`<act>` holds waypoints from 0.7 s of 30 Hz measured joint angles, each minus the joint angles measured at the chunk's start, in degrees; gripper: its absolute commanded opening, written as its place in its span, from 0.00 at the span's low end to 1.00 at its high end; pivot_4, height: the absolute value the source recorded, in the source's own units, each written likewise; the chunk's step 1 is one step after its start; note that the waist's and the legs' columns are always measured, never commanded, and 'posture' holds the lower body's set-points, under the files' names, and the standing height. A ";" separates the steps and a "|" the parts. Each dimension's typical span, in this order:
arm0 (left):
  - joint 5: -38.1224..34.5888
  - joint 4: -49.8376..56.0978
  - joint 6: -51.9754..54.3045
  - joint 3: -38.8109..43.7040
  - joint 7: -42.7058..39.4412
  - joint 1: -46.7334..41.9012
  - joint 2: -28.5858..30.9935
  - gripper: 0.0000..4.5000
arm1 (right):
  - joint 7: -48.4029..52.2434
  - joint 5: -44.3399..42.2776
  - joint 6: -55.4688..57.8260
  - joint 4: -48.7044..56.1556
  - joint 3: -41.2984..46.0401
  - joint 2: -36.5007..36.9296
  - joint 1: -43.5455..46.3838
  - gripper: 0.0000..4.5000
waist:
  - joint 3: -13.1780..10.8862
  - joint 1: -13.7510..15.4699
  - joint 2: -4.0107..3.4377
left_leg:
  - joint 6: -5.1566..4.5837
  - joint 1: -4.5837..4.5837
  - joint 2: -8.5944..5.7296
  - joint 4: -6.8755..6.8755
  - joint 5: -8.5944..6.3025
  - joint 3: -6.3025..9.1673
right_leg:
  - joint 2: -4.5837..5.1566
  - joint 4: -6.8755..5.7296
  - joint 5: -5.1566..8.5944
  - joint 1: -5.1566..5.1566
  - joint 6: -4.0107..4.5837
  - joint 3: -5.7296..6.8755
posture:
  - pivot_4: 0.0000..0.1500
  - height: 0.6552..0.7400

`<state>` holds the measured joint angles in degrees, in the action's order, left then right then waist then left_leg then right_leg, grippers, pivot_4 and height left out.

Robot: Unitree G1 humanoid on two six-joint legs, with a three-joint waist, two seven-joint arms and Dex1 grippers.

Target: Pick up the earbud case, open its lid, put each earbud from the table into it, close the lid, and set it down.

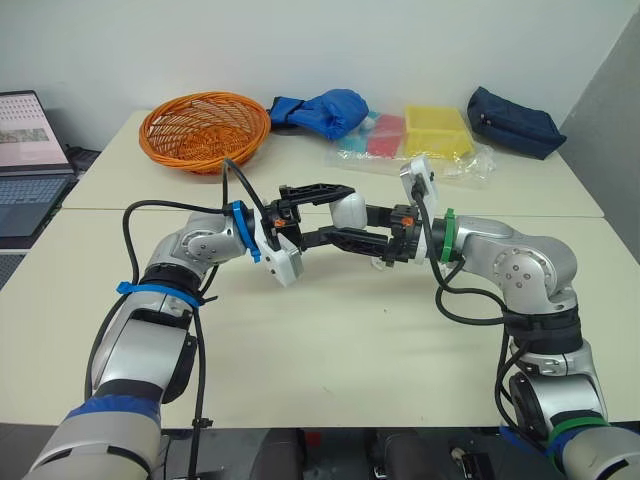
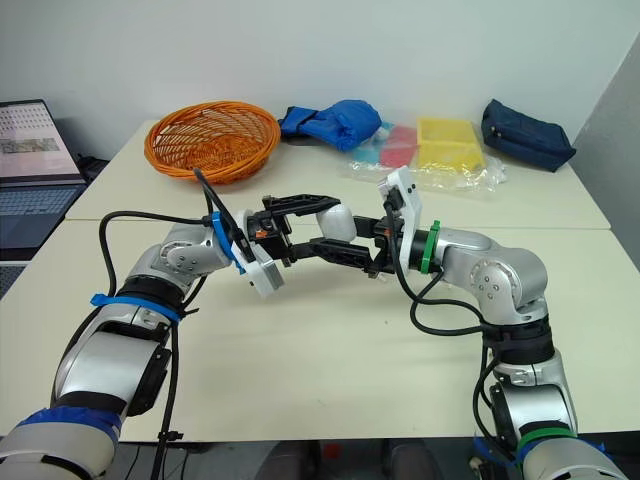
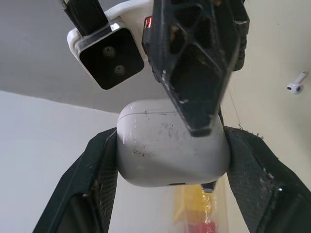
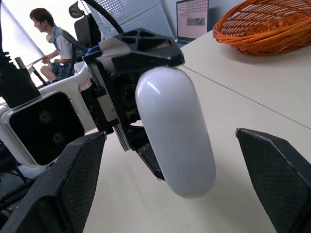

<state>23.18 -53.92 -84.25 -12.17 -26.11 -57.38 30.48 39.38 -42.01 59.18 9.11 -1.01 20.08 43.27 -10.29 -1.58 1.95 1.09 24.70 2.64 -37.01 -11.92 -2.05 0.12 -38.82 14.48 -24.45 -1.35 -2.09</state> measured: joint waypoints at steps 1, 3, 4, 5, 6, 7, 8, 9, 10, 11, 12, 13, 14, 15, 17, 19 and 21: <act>0.41 -0.10 -0.02 -0.37 0.38 -0.03 0.07 0.62 | 0.04 0.08 0.00 0.00 -0.12 0.14 0.00 1.00 | 0.00 0.00 0.00 | 0.00 0.00 0.00 0.00 0.00 0.01 | 0.00 0.00 0.00 0.00 0.00 0.00 | 1.00 1.00; 1.07 -0.51 -0.07 -1.29 0.68 -0.05 0.12 0.62 | 0.09 0.27 -0.01 0.00 -0.19 0.32 0.01 1.00 | 0.00 -0.01 0.00 | 0.00 0.00 0.00 0.00 0.00 0.01 | -0.01 0.00 0.00 0.00 0.00 0.01 | 1.00 1.00; 1.65 -0.72 -0.07 -1.40 0.99 -0.05 0.12 0.62 | 0.14 0.37 -0.05 0.00 -0.28 0.48 0.01 1.00 | 0.00 -0.01 0.00 | 0.00 0.00 0.00 0.00 0.00 0.01 | -0.02 0.00 0.00 0.00 0.00 0.01 | 1.00 1.00; 1.79 -0.74 -0.09 -1.50 1.37 -0.05 0.12 0.62 | 0.20 0.43 -0.07 -0.01 -0.35 0.71 0.02 1.00 | 0.00 -0.01 0.00 | 0.00 0.00 0.00 0.00 0.00 0.01 | -0.02 0.00 0.00 0.00 0.00 0.01 | 1.00 1.00; 1.81 -0.74 -0.14 -1.50 1.90 -0.10 0.12 0.62 | 0.30 0.52 -0.12 -0.09 -0.38 1.01 0.03 0.96 | 0.00 -0.01 0.00 | 0.00 0.00 0.01 0.00 0.00 0.01 | -0.02 0.00 0.00 0.00 0.00 0.01 | 1.00 1.00; 1.91 -0.75 -0.15 -1.52 2.12 -0.24 0.14 0.62 | 0.34 0.62 -0.19 -0.18 -0.41 1.23 0.06 0.91 | 0.00 -0.01 0.00 | 0.00 0.00 0.00 0.00 0.00 0.01 | -0.02 -0.01 0.00 0.00 0.00 0.01 | 1.00 1.00; 2.14 -0.75 -0.13 -1.56 2.59 -0.43 0.17 0.62 | 0.36 0.84 -0.29 -0.34 -0.43 1.33 0.08 0.88 | 0.00 -0.01 0.00 | 0.00 0.00 -0.01 0.00 0.00 0.00 | -0.02 -0.01 0.00 0.00 0.00 0.00 | 1.00 1.00; 2.35 -0.75 -0.13 -1.59 3.00 -0.54 0.18 0.62 | 0.37 0.97 -0.35 -0.43 -0.50 1.36 0.09 0.80 | 0.00 -0.01 0.00 | 0.00 0.00 -0.01 0.00 0.00 0.01 | -0.02 -0.01 0.00 0.00 0.00 0.00 | 1.00 1.00; 2.63 -0.75 -0.13 -1.60 3.19 -0.65 0.20 0.62 | 0.37 1.30 -0.41 -0.49 -0.73 1.41 0.11 0.74 | 0.00 -0.02 0.00 | 0.00 -0.01 -0.01 0.00 0.00 0.00 | -0.02 -0.02 0.00 0.00 0.00 0.00 | 1.00 1.00; 2.79 -0.75 -0.13 -1.63 3.36 -0.71 0.22 0.62 | 0.37 1.49 -0.42 -0.53 -0.88 1.42 0.12 0.65 | 0.00 -0.02 0.00 | 0.00 -0.01 -0.01 0.00 0.00 0.00 | -0.03 -0.02 0.00 0.00 0.00 0.00 | 1.00 1.00; 2.89 -0.76 -0.13 -1.70 3.77 -0.72 0.26 0.62 | 0.41 1.76 -0.44 -0.54 -1.00 1.47 0.13 0.58 | 0.00 -0.02 0.00 | 0.00 -0.01 -0.01 0.00 0.00 0.01 | -0.03 -0.02 0.00 0.00 0.00 0.00 | 1.00 1.00; 2.98 -0.76 -0.14 -1.82 4.22 -0.72 0.37 0.62 | 0.47 2.16 -0.51 -0.54 -1.29 1.70 0.18 0.51 | 0.00 -0.02 0.00 | 0.00 -0.01 0.00 0.00 0.00 0.01 | -0.03 -0.02 0.00 0.00 0.00 0.01 | 1.00 1.00; 3.06 -0.76 -0.16 -2.01 4.34 -0.72 0.58 0.62 | 0.52 2.55 -0.58 -0.55 -1.53 1.91 0.19 0.42 | 0.00 -0.02 0.00 | 0.00 -0.01 -0.01 0.00 0.00 0.00 | -0.03 -0.02 0.00 0.00 0.00 0.00 | 1.00 1.00; 3.19 -0.85 -0.12 -2.11 4.45 -0.72 0.81 0.62 | 0.78 2.64 -0.84 -0.56 -1.91 2.08 0.21 0.34 | 0.00 -0.02 0.00 | 0.00 -0.01 -0.01 0.00 0.00 0.00 | -0.03 -0.02 0.00 0.00 0.00 0.00 | 1.00 1.00; 3.77 -1.13 -0.12 -2.20 4.81 -0.72 0.98 0.62 | 1.34 3.09 -1.42 -0.54 -2.71 2.29 0.22 0.19 | 0.00 -0.03 0.00 | 0.00 -0.01 -0.01 0.00 0.00 0.00 | -0.03 -0.02 0.00 0.00 0.00 0.01 | 1.00 1.00; 3.99 -1.37 -0.09 -2.37 5.53 -0.75 0.97 0.62 | 1.74 3.79 -2.04 -0.54 -2.99 2.39 0.26 0.19 | 0.00 -0.03 0.00 | 0.00 -0.01 -0.01 -0.01 0.00 0.00 | -0.03 -0.03 0.00 0.00 0.00 0.01 | 1.00 1.00; 4.09 -1.54 -0.08 -2.50 5.86 -0.82 0.97 0.62 | 1.79 4.01 -2.23 -0.54 -3.02 2.39 0.27 0.19 | 0.00 -0.03 0.00 | 0.00 -0.01 -0.01 -0.02 0.00 0.00 | -0.03 -0.03 0.00 0.00 0.00 0.00 | 1.00 1.00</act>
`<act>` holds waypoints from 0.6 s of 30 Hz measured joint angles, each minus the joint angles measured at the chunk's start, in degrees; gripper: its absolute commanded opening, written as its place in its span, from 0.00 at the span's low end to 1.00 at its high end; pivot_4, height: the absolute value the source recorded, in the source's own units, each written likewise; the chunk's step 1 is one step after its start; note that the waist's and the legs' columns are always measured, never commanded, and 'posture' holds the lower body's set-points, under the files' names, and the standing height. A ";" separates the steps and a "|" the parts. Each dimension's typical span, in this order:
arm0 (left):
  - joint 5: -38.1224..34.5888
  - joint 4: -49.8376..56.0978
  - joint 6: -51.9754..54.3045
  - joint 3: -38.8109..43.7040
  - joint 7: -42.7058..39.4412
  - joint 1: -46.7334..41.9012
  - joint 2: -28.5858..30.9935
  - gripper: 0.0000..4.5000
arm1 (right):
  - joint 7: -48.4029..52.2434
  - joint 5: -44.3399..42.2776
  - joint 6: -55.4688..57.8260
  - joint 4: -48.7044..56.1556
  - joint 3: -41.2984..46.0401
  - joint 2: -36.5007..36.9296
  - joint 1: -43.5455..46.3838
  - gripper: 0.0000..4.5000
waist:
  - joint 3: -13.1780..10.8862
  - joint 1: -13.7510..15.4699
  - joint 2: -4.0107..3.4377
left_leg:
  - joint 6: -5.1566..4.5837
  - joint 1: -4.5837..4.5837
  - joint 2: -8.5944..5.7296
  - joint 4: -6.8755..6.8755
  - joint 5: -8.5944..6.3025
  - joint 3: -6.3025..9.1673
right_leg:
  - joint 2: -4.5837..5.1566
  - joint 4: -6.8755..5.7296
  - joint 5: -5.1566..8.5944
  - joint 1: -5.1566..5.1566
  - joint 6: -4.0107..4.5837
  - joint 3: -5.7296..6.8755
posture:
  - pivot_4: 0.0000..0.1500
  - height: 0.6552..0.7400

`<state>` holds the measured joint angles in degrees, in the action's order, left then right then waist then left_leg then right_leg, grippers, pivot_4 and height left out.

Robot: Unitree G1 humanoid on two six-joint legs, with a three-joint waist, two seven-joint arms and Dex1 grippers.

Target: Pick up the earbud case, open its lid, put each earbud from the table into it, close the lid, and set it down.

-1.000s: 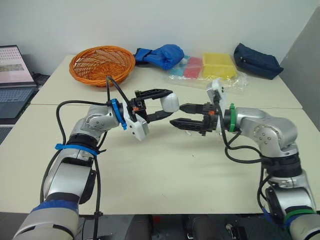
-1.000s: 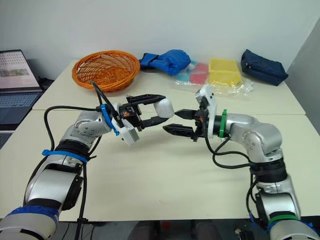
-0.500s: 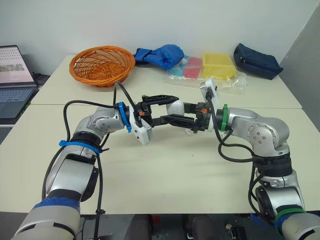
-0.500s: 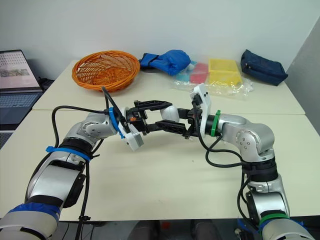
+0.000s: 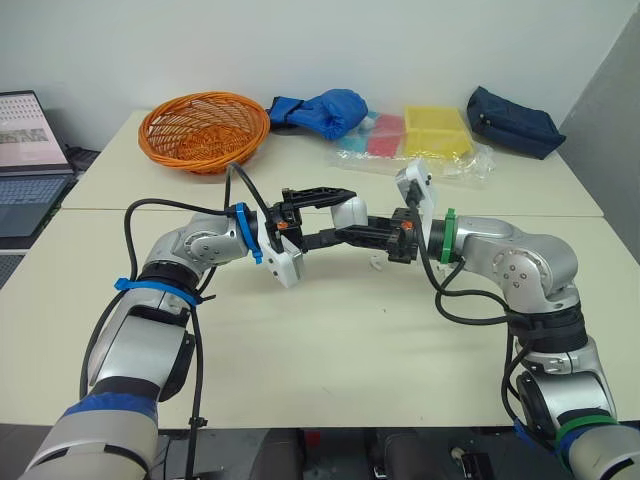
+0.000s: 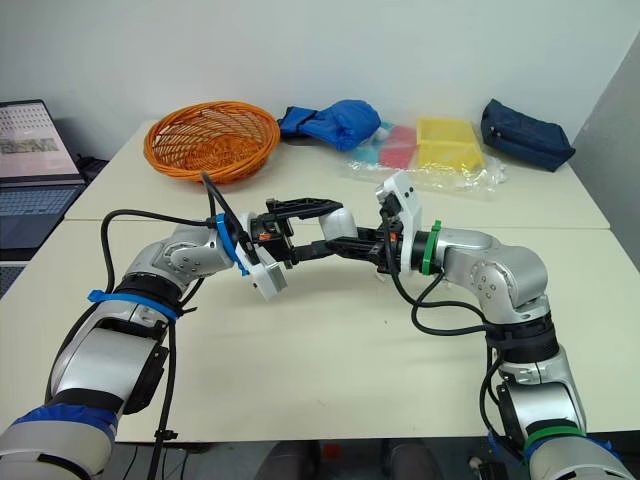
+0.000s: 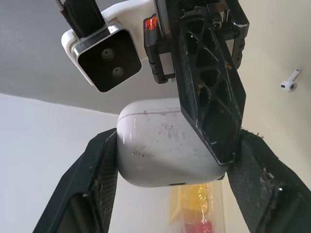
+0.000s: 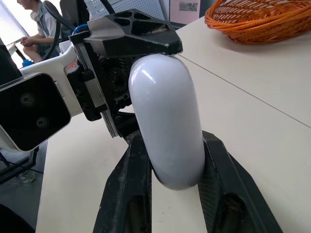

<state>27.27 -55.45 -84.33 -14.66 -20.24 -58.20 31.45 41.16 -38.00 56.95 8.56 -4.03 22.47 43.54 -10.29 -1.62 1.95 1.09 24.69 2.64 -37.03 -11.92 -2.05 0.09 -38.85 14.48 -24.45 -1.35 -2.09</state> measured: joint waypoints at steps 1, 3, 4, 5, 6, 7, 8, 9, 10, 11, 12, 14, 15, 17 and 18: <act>0.08 -0.20 0.00 -0.15 0.31 -0.06 0.00 0.62 | 0.00 0.15 0.00 -0.01 0.00 -0.05 0.02 0.19 | 0.00 0.00 0.00 | 0.00 0.00 0.00 0.00 0.00 0.00 | 0.00 0.00 0.00 0.00 0.00 0.00 | 1.00 1.00; 0.16 -0.39 0.00 -0.28 0.73 -0.08 0.00 0.62 | 0.01 0.21 0.00 -0.13 0.00 -0.08 0.13 0.19 | 0.00 0.00 0.00 | 0.00 0.00 0.00 0.00 0.00 0.01 | 0.00 -0.01 0.00 0.00 0.00 0.01 | 1.00 1.00; 0.16 -0.49 0.01 -0.41 0.90 -0.14 0.02 0.62 | 0.05 0.23 0.00 -0.24 0.00 -0.07 0.22 0.19 | 0.00 0.00 0.00 | 0.00 0.00 0.00 0.00 0.00 0.01 | 0.00 -0.01 0.00 0.00 0.00 0.01 | 1.00 1.00; 0.15 -0.65 0.04 -0.72 1.01 -0.31 0.10 0.70 | 0.06 0.22 0.00 -0.40 0.01 -0.08 0.25 0.19 | 0.00 0.00 0.00 | 0.00 0.00 -0.01 0.00 0.00 0.01 | 0.00 -0.01 0.00 0.00 0.00 0.02 | 1.00 1.00; 0.06 -0.75 0.04 -0.88 1.01 -0.38 0.12 0.78 | 0.05 0.21 0.00 -0.42 0.02 -0.08 0.25 0.19 | 0.00 0.00 0.00 | 0.00 0.00 0.00 0.00 0.00 0.01 | 0.00 -0.01 0.00 0.00 0.00 0.01 | 1.00 1.00; -0.40 -0.89 -0.24 -1.33 1.01 -0.49 0.12 0.81 | -0.10 0.20 0.01 -0.67 0.21 -0.12 0.25 0.19 | 0.00 0.00 0.00 | 0.00 0.00 -0.01 0.00 0.00 0.00 | 0.00 -0.01 0.00 0.00 0.00 0.00 | 1.00 1.00; -0.71 -0.89 -0.56 -1.83 0.91 -0.59 0.06 0.88 | -0.29 0.24 0.02 -1.10 0.54 -0.12 0.26 0.19 | 0.00 0.01 0.00 | 0.00 0.00 -0.01 0.00 0.00 0.00 | 0.00 0.00 0.00 0.00 0.00 0.01 | 1.00 1.00; -1.37 -0.91 -0.95 -2.64 0.70 -0.70 0.10 0.93 | -0.55 0.25 0.02 -1.54 0.81 -0.11 0.26 0.19 | 0.00 0.01 0.00 | 0.00 0.00 0.00 0.00 0.00 0.00 | 0.01 -0.01 0.00 0.00 0.00 0.00 | 1.00 1.00; -1.75 -0.94 -1.04 -3.45 0.49 -0.89 0.11 1.00 | -0.78 0.25 0.04 -1.69 0.86 -0.11 0.26 0.19 | 0.00 0.00 0.00 | 0.00 0.00 0.00 0.00 0.00 -0.01 | 0.01 -0.01 0.00 0.00 0.00 -0.01 | 1.00 1.00; -2.02 -0.96 -1.05 -3.82 0.30 -1.00 0.12 1.00 | -0.88 0.24 0.05 -1.69 0.86 -0.12 0.26 0.19 | 0.00 0.00 0.00 | 0.00 0.00 0.00 0.00 0.00 -0.01 | 0.01 -0.01 0.00 0.00 0.00 -0.01 | 1.00 1.00; -2.45 -0.98 -1.08 -4.26 -0.05 -1.14 0.22 1.00 | -1.06 0.23 0.05 -1.69 0.91 -0.14 0.26 0.19 | 0.00 0.00 0.00 | 0.00 0.00 -0.01 0.00 0.00 -0.01 | 0.00 -0.01 0.00 0.00 0.00 -0.01 | 1.00 1.00; -2.87 -1.01 -1.14 -5.09 -0.48 -1.24 0.47 1.00 | -1.26 0.22 0.05 -1.69 1.04 -0.17 0.26 0.19 | 0.00 0.00 0.00 | 0.00 0.00 -0.01 0.00 0.00 0.00 | -0.01 -0.01 0.00 0.00 0.00 0.00 | 1.00 1.00; -2.99 -1.01 -1.15 -5.31 -0.58 -1.24 0.49 1.00 | -1.26 0.20 0.05 -1.69 1.08 -0.18 0.26 0.19 | 0.00 0.00 0.00 | 0.00 0.00 -0.02 0.00 0.00 0.00 | -0.02 -0.01 0.00 0.00 0.00 0.00 | 1.00 1.00; -3.64 -1.02 -1.15 -5.39 -0.61 -1.26 0.51 1.00 | -1.25 0.19 0.05 -1.69 1.08 -0.22 0.26 0.19 | 0.00 0.00 0.00 | 0.00 0.00 -0.01 0.00 0.00 0.01 | -0.02 -0.01 0.00 0.00 0.00 0.00 | 1.00 1.00; -3.83 -1.04 -1.10 -5.46 -0.68 -1.39 0.61 1.00 | -1.24 0.19 0.05 -1.69 1.08 -0.22 0.26 0.19 | 0.00 0.00 0.00 | 0.00 0.00 -0.01 -0.01 0.00 0.00 | -0.02 -0.01 0.00 0.00 0.00 0.00 | 1.00 1.00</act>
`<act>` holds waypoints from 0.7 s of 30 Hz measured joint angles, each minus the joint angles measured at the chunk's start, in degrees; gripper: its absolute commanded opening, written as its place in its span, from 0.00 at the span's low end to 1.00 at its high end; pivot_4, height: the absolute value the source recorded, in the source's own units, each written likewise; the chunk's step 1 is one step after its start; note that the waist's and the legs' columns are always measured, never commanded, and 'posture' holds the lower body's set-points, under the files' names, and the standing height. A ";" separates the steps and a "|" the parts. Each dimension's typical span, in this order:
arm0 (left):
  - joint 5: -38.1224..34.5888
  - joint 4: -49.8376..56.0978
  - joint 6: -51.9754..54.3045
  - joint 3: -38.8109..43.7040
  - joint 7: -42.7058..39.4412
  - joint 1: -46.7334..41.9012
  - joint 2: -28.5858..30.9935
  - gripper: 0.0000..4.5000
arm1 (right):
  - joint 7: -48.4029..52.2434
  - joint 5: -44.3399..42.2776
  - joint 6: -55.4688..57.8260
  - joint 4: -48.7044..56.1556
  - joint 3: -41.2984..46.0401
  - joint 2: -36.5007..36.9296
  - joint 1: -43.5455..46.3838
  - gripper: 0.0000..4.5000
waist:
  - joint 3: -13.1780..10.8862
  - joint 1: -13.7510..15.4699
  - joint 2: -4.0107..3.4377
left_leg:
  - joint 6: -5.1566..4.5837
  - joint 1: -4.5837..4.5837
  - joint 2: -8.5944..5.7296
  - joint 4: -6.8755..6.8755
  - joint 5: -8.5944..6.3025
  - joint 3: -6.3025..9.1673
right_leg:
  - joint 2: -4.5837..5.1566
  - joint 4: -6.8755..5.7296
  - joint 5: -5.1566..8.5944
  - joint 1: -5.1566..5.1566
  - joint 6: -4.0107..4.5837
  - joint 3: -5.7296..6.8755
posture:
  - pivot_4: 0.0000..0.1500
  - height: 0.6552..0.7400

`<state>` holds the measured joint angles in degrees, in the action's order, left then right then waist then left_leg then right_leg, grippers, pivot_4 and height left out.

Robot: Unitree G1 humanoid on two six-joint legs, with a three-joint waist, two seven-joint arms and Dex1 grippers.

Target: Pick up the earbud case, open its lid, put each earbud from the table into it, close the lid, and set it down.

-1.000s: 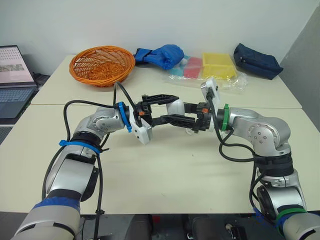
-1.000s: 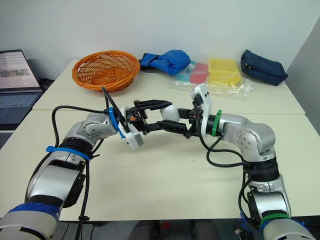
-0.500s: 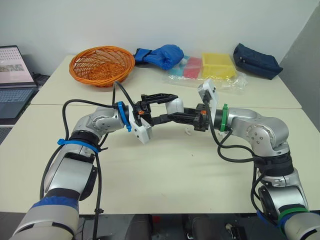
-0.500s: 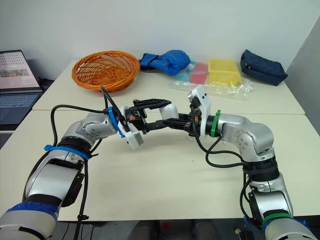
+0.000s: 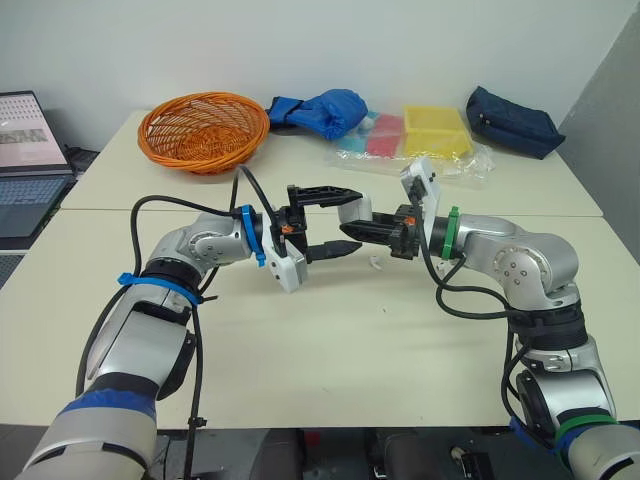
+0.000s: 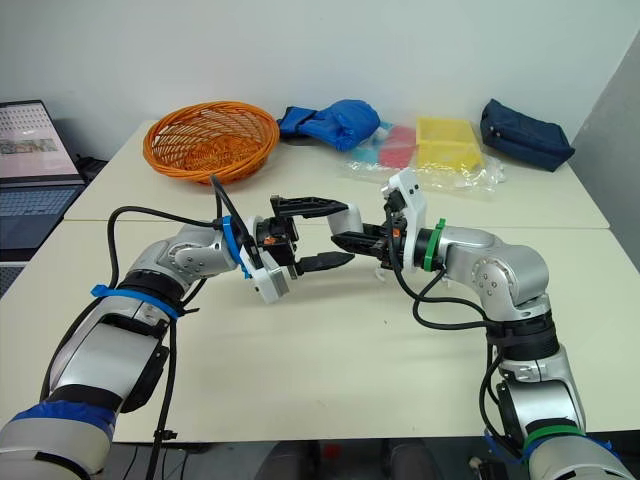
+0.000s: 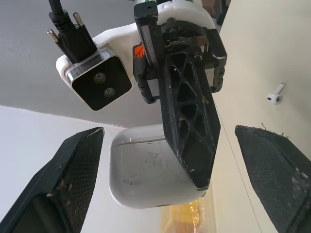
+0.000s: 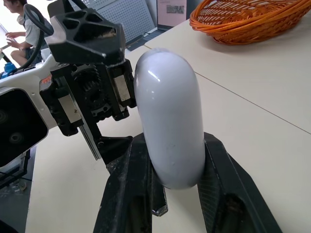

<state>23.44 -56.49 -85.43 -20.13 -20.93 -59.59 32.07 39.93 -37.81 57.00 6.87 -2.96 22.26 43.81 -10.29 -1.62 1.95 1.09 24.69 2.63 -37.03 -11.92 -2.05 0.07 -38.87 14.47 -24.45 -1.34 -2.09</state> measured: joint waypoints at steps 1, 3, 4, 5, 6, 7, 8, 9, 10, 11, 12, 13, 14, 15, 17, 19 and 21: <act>-0.29 -0.09 0.10 -0.21 -0.19 -0.21 0.20 1.00 | 0.04 0.00 0.00 0.00 0.00 0.03 0.00 0.19 | 0.00 0.00 0.00 | 0.00 0.00 0.00 0.00 0.00 0.00 | 0.00 0.00 0.00 0.00 0.00 -0.01 | 1.00 1.00; -1.19 -0.47 0.54 -0.42 -1.11 -0.95 0.60 1.00 | 0.15 0.03 -0.02 0.00 -0.01 0.16 0.00 0.19 | 0.00 0.00 0.00 | 0.00 0.00 -0.02 0.00 0.00 -0.01 | 0.00 0.00 0.00 0.00 0.00 0.00 | 1.00 1.00; -3.53 -0.46 1.69 -0.92 -2.77 -1.14 0.85 1.00 | 0.49 1.15 -1.54 0.13 -0.81 0.81 -0.12 0.19 | 0.00 -0.01 0.00 | 0.00 0.00 -0.02 -0.01 0.00 -0.01 | 0.00 0.00 0.00 0.00 0.00 -0.01 | 1.00 1.00; -6.62 -0.43 3.25 -1.41 -5.14 -1.15 1.10 1.00 | 0.93 3.06 -3.87 0.25 -1.75 1.94 -0.46 0.19 | 0.00 -0.04 0.00 | 0.00 0.00 -0.02 -0.01 0.00 -0.01 | 0.00 0.00 0.00 0.00 0.00 0.00 | 1.00 1.00; -11.19 -0.12 6.77 -2.12 -9.97 -1.12 1.61 1.00 | 1.49 6.16 -7.81 0.78 -3.72 3.95 -1.00 0.19 | 0.00 -0.09 0.00 | 0.00 0.00 -0.03 -0.01 0.00 -0.01 | 0.00 0.00 0.01 -0.01 -0.01 0.00 | 1.00 1.00; -14.26 0.09 9.63 -2.19 -13.32 -1.13 1.86 1.00 | 1.78 8.09 -10.16 1.25 -5.02 5.10 -1.41 0.19 | 0.00 -0.14 0.00 | 0.00 0.00 -0.04 -0.01 0.00 -0.01 | -0.01 0.00 0.02 -0.01 -0.01 0.00 | 1.00 1.00; -20.53 2.11 16.11 -2.19 -21.84 -1.10 2.50 1.00 | 1.54 10.58 -12.55 1.88 -6.27 5.99 -2.27 0.19 | -0.01 -0.20 0.01 | 0.00 0.02 -0.02 -0.01 0.00 0.00 | -0.05 0.01 0.04 -0.01 -0.04 0.02 | 1.00 1.00; -26.63 4.25 23.26 -2.08 -30.29 -1.50 3.85 1.00 | 1.15 12.61 -14.08 1.83 -7.33 6.13 -3.37 0.19 | -0.01 -0.30 0.02 | 0.01 0.02 0.02 -0.02 0.00 0.02 | -0.12 0.01 0.05 -0.02 -0.02 0.03 | 1.00 1.00; -30.38 6.27 28.47 -2.04 -37.99 -2.32 5.12 1.00 | 1.00 14.51 -15.68 1.78 -8.27 6.11 -4.57 0.19 | -0.01 -0.29 0.02 | 0.01 0.01 0.01 0.00 0.00 0.01 | -0.12 -0.01 0.06 -0.03 0.03 0.01 | 1.00 1.00; -31.80 7.56 31.07 -2.09 -42.39 -3.04 6.01 1.00 | 0.80 16.15 -16.94 1.48 -9.38 6.21 -5.05 0.19 | -0.01 -0.27 0.02 | 0.01 0.01 0.01 0.00 0.00 0.02 | -0.16 -0.02 0.07 -0.05 0.05 0.00 | 1.00 1.00; -32.69 9.00 33.42 -2.16 -46.96 -3.87 6.80 1.00 | 0.67 18.12 -18.46 1.10 -10.79 6.47 -5.17 0.19 | -0.01 -0.25 0.01 | 0.01 0.01 0.01 0.00 0.00 0.02 | -0.18 -0.04 0.08 -0.08 0.06 -0.01 | 1.00 1.00; -33.14 10.47 36.51 -2.19 -51.62 -4.77 7.17 1.00 | 0.45 20.64 -20.72 0.62 -12.16 6.81 -5.19 0.19 | -0.01 -0.23 0.01 | 0.00 0.01 0.01 0.00 0.00 0.02 | -0.20 -0.04 0.09 -0.08 0.05 -0.01 | 1.00 1.00; -33.28 11.17 38.90 -2.22 -53.92 -5.50 7.16 1.00 | 0.20 22.12 -22.02 0.28 -12.77 6.87 -5.18 0.19 | -0.01 -0.22 0.01 | 0.00 0.01 0.02 -0.01 0.00 0.03 | -0.20 -0.06 0.10 -0.08 0.04 0.00 | 1.00 1.00; -33.23 11.96 47.32 -2.32 -57.16 -6.92 6.65 1.00 | -0.25 23.89 -23.64 -0.53 -13.20 6.63 -5.17 0.19 | -0.01 -0.24 0.02 | 0.00 0.02 0.02 -0.05 0.01 0.06 | -0.23 -0.10 0.22 -0.08 -0.15 0.01 | 1.00 1.00; -33.28 13.49 57.63 -2.36 -60.08 -8.52 6.40 1.00 | -0.56 25.73 -25.05 -1.26 -14.09 6.08 -5.15 0.19 | -0.01 -0.26 0.02 | 0.00 0.02 0.03 -0.06 0.01 0.06 | -0.25 -0.10 0.23 -0.08 -0.17 -0.02 | 1.00 1.00; -33.43 17.16 68.05 -2.29 -63.05 -8.93 5.94 1.00 | -0.61 27.71 -26.34 -2.07 -14.28 5.42 -5.14 0.19 | -0.01 -0.26 0.01 | 0.00 0.01 0.04 -0.05 0.01 0.07 | -0.26 -0.09 0.23 -0.08 -0.17 -0.04 | 1.00 1.00; -32.87 19.73 72.69 -2.29 -64.53 -8.93 5.44 1.00 | -0.58 29.12 -26.89 -2.34 -14.51 5.12 -5.01 0.19 | -0.01 -0.24 0.01 | 0.00 0.02 0.06 -0.05 0.01 0.07 | -0.26 -0.08 0.24 -0.08 -0.15 -0.03 | 1.00 1.00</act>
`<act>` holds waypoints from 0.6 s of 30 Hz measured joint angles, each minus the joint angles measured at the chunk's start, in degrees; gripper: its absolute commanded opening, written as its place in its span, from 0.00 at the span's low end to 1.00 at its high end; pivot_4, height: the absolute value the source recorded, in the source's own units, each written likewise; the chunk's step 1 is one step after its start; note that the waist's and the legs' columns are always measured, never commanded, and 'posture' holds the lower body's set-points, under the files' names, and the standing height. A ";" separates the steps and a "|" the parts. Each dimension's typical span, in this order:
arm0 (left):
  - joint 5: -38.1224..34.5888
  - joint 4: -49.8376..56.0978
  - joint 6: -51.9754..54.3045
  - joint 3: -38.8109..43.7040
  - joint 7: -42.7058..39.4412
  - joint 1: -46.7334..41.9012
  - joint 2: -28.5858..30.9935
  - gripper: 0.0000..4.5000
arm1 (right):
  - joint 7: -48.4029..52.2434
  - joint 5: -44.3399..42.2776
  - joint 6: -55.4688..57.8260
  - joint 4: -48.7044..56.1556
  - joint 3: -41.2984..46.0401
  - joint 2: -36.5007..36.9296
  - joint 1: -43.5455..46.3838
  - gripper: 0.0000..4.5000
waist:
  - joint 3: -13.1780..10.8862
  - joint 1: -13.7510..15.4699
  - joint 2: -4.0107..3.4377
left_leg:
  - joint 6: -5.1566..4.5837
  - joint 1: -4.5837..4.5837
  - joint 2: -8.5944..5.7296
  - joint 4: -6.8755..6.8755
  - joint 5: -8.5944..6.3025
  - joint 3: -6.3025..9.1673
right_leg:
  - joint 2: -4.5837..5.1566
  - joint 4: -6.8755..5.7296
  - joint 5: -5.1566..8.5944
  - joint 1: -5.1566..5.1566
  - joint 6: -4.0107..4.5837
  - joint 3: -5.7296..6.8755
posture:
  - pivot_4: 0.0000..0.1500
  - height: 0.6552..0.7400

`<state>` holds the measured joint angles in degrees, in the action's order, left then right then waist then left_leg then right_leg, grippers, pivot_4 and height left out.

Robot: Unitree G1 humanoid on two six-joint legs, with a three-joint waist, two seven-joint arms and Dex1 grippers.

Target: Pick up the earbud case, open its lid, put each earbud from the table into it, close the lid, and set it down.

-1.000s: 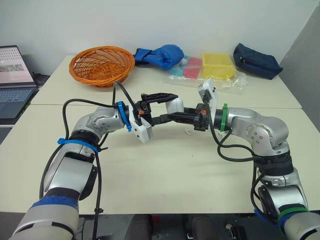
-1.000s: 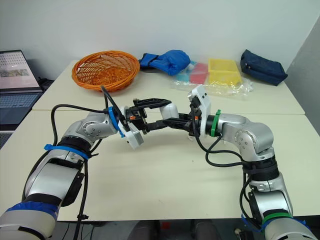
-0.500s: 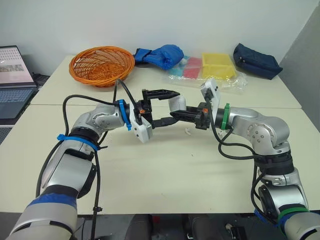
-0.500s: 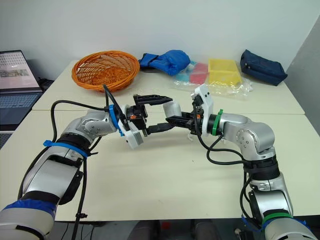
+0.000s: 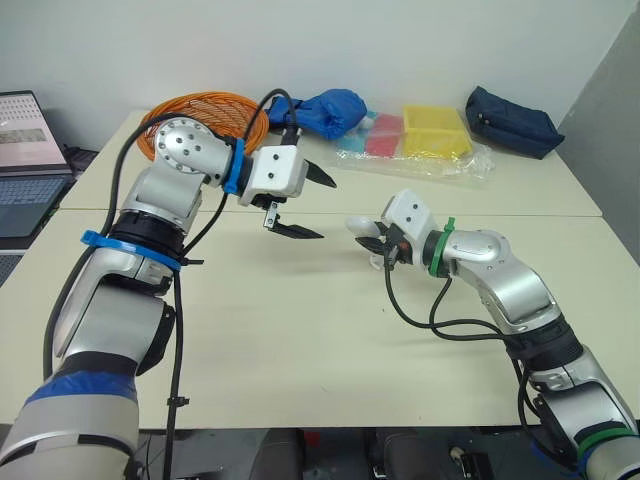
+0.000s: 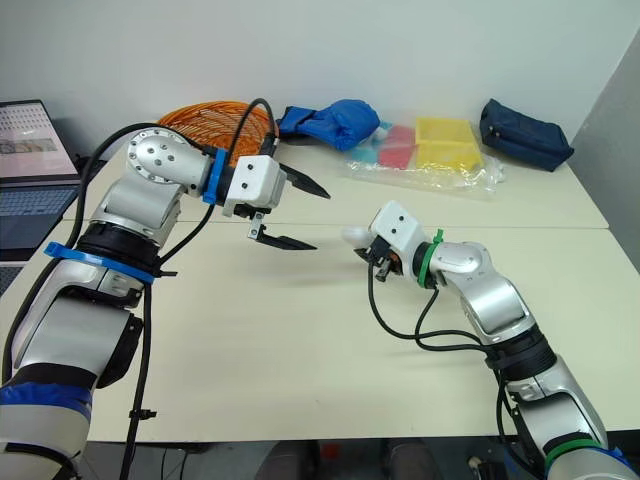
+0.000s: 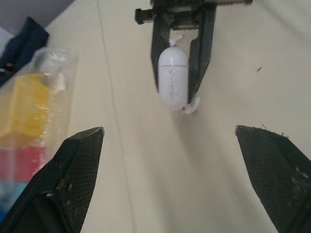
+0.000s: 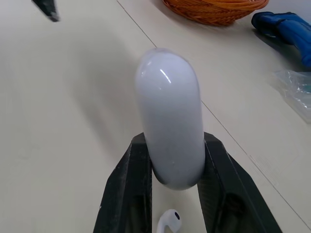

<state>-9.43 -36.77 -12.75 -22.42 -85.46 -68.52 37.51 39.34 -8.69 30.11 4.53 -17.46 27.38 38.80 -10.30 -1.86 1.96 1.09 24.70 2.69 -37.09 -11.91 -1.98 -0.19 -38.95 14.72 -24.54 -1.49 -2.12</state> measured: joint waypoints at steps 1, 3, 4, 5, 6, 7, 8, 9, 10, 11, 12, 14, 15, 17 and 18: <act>0.92 1.13 1.40 0.00 -0.46 0.00 -0.40 0.96 | 0.01 0.91 -0.17 -0.15 -0.32 -0.46 0.21 0.19 | 0.00 0.02 0.00 | 0.00 0.00 0.00 0.01 0.00 0.01 | 0.00 0.00 0.01 0.00 0.02 0.00 | 1.00 1.00; 1.85 2.45 2.80 0.01 -0.52 0.00 -2.34 0.88 | 0.04 1.45 -0.25 -0.17 -0.81 -1.63 0.51 0.19 | 0.00 0.05 0.00 | 0.00 0.00 0.01 0.01 0.00 0.04 | -0.01 -0.01 0.02 0.00 0.04 0.02 | 1.00 1.00; 2.08 2.71 3.19 0.01 -0.42 0.02 -3.27 0.82 | 0.06 1.79 -0.24 -0.14 -0.96 -2.13 0.67 0.19 | 0.00 0.06 0.00 | 0.00 0.00 0.01 0.01 0.00 0.05 | -0.01 -0.01 0.02 0.00 0.04 0.02 | 1.00 1.00; 2.76 2.97 3.52 0.01 -0.33 0.03 -4.19 0.74 | 0.08 2.13 -0.23 -0.04 -1.36 -2.56 0.96 0.19 | 0.00 0.05 0.00 | 0.00 0.00 0.01 0.00 0.00 0.04 | -0.02 -0.02 0.02 0.00 0.04 0.01 | 1.00 1.00; 4.05 3.00 3.75 0.01 0.05 0.03 -4.62 0.67 | 0.11 2.74 -0.15 0.40 -1.68 -2.63 1.03 0.19 | 0.00 0.05 0.00 | 0.00 0.00 0.01 0.00 0.00 0.04 | -0.02 -0.02 0.02 0.00 0.04 -0.01 | 1.00 1.00; 4.78 2.98 4.00 0.01 0.11 0.03 -4.63 0.60 | 0.15 3.00 -0.04 0.69 -1.74 -2.61 1.02 0.19 | 0.00 -0.01 0.00 | 0.00 0.00 0.01 0.00 0.00 0.03 | -0.02 -0.02 0.02 -0.01 0.04 -0.02 | 1.00 1.00; 5.46 2.98 4.32 0.01 0.11 0.04 -4.64 0.60 | 0.16 3.14 0.19 0.81 -1.74 -2.54 1.02 0.19 | 0.00 -0.03 0.00 | 0.00 -0.01 0.01 0.01 0.00 0.02 | -0.02 -0.03 0.02 -0.02 0.04 -0.02 | 1.00 1.00; 6.18 2.98 4.70 0.01 0.04 0.04 -4.65 0.60 | 0.15 3.39 0.51 0.99 -1.74 -2.51 1.02 0.19 | 0.00 -0.02 0.00 | 0.00 -0.01 0.01 0.01 0.00 0.04 | -0.03 -0.03 0.02 -0.02 0.04 -0.01 | 1.00 1.00; 6.93 2.96 4.74 0.01 -0.04 0.06 -4.69 0.60 | 0.15 3.49 0.79 1.27 -1.74 -2.53 1.01 0.19 | 0.00 0.00 0.00 | 0.00 -0.01 0.01 0.01 0.00 0.05 | -0.03 -0.03 0.02 -0.02 0.04 -0.01 | 1.00 1.00; 7.63 2.91 4.67 0.01 -0.07 0.08 -4.75 0.60 | 0.14 3.51 1.11 1.71 -1.74 -2.58 1.01 0.19 | 0.00 0.02 0.00 | 0.00 -0.01 0.01 0.01 0.00 0.05 | -0.03 -0.03 0.02 -0.02 0.05 0.00 | 1.00 1.00; 8.32 2.79 4.58 0.01 -0.09 0.07 -4.83 0.60 | 0.12 3.52 1.48 2.17 -1.74 -2.66 1.01 0.19 | 0.00 0.02 0.00 | 0.00 -0.01 0.01 0.01 0.00 0.05 | -0.03 -0.03 0.02 -0.02 0.05 -0.01 | 1.00 1.00; 9.30 2.27 4.47 0.01 -0.05 0.08 -5.25 0.60 | 0.09 3.58 1.90 2.71 -1.74 -2.83 1.01 0.19 | 0.00 0.04 0.00 | 0.00 -0.01 0.01 0.00 0.00 0.03 | -0.03 -0.03 0.01 -0.02 0.05 -0.03 | 1.00 1.00; 9.61 2.06 4.40 0.01 -0.04 0.08 -5.36 0.60 | 0.08 3.62 2.03 2.89 -1.74 -2.86 1.01 0.19 | 0.00 0.04 0.00 | 0.00 -0.01 0.01 0.00 0.00 0.02 | -0.03 -0.03 0.01 -0.02 0.05 -0.03 | 1.00 1.00; 9.99 1.90 4.04 0.03 -0.09 0.08 -5.50 0.60 | 0.08 3.81 2.45 3.14 -1.74 -2.87 1.01 0.19 | 0.00 0.04 0.00 | 0.00 -0.01 0.01 0.00 0.00 0.03 | -0.02 -0.03 0.01 -0.02 0.05 -0.03 | 1.00 1.00; 10.11 1.90 3.92 0.04 -0.13 0.10 -5.68 0.60 | 0.06 4.07 2.78 3.21 -1.74 -2.93 1.01 0.19 | 0.00 0.06 0.00 | 0.00 -0.01 0.01 0.00 0.00 0.03 | -0.02 -0.03 0.01 -0.02 0.05 -0.03 | 1.00 1.00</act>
<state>0.68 -34.86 -8.83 -22.38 -85.59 -68.42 31.83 39.41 -4.62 32.89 7.73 -19.20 24.45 39.81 -10.30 -1.80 1.96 1.09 24.70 2.70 -37.09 -11.91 -1.95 -0.21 -38.98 14.73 -24.56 -1.44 -2.15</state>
